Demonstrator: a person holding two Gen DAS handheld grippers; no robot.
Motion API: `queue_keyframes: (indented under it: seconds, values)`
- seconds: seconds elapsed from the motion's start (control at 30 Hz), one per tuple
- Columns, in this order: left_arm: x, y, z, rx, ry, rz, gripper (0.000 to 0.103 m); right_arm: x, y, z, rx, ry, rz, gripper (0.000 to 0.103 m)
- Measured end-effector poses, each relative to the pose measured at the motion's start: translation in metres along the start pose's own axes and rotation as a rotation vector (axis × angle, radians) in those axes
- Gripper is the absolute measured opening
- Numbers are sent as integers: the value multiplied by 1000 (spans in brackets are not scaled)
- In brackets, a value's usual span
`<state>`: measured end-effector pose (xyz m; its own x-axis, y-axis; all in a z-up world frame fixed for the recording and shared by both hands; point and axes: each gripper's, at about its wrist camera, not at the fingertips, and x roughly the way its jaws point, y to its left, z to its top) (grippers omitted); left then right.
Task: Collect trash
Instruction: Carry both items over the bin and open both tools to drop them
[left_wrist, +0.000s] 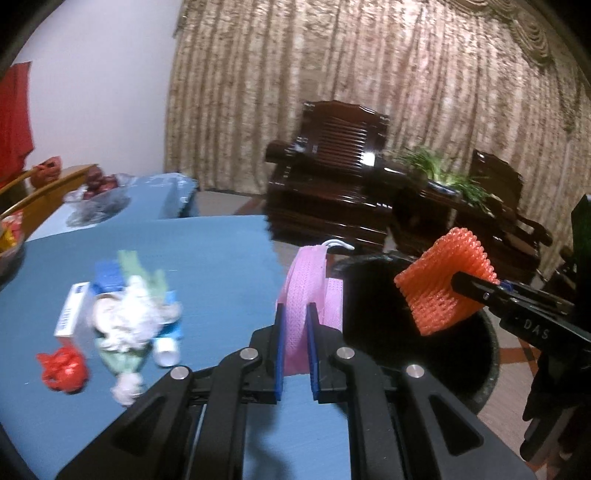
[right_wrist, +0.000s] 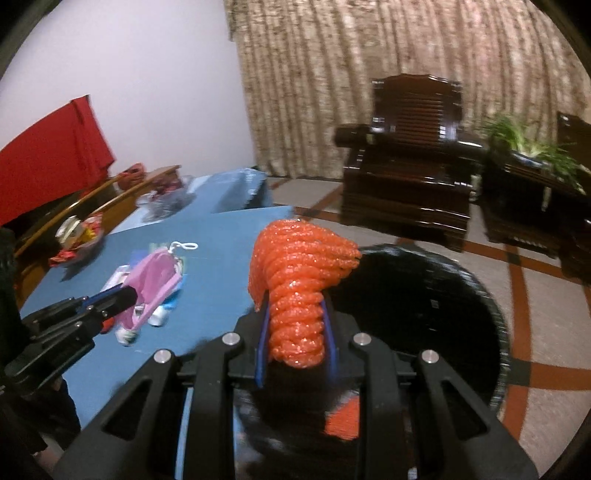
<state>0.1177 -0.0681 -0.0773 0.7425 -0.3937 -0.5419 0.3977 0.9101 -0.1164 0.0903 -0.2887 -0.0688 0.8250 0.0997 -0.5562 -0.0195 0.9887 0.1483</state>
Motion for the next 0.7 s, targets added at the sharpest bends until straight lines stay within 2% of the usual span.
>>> queue_keyframes:
  seconds: [0.2, 0.33, 0.43, 0.5, 0.57, 0.6, 0.63, 0.7]
  values:
    - [36, -41, 4, 40, 37, -68, 11, 5, -46, -18, 48, 40, -88, 23]
    - [59, -63, 4, 70, 62, -105, 11, 15, -63, -30, 63, 69, -126, 24]
    - [74, -76, 3, 79, 83, -126, 11, 20, -73, -38, 73, 88, -145, 29]
    - [84, -80, 2, 84, 109, -142, 13, 26, -77, -42, 74, 106, -166, 41]
    - [88, -81, 1, 84, 122, -143, 29, 28, -82, -46, 80, 117, -177, 51]
    - [89, -80, 1, 76, 123, -146, 38, 29, -83, -49, 80, 120, -185, 58]
    - [88, -78, 0, 72, 120, -142, 40, 29, -83, -50, 79, 122, -196, 63]
    - [85, -73, 0, 65, 117, -138, 46, 28, -83, -52, 74, 122, -215, 82]
